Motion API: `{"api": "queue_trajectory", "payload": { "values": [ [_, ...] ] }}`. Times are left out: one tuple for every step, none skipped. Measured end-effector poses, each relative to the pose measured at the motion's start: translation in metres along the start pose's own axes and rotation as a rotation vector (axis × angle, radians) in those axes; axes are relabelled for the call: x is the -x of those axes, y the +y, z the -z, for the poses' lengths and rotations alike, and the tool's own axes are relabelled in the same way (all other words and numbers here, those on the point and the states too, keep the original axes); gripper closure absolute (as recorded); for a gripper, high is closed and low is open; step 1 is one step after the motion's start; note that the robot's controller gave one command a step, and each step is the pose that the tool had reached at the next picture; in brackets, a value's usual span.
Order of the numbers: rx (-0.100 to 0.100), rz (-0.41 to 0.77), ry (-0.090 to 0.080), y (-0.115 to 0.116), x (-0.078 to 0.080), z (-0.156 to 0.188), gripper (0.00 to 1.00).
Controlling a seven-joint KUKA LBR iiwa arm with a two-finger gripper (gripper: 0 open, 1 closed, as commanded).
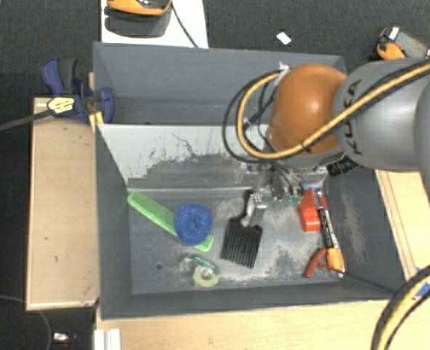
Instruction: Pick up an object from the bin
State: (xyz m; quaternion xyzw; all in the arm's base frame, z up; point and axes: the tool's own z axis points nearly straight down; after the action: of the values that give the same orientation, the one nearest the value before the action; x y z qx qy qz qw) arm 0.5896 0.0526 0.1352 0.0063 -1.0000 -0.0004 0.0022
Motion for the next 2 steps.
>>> {"api": "queue_trajectory", "payload": {
  "values": [
    [0.0, -0.001, -0.008, 0.0, 0.002, 0.004, 0.0],
    [0.001, -0.177, -0.012, 0.058, -0.011, -0.047, 0.0]
  ]
}}
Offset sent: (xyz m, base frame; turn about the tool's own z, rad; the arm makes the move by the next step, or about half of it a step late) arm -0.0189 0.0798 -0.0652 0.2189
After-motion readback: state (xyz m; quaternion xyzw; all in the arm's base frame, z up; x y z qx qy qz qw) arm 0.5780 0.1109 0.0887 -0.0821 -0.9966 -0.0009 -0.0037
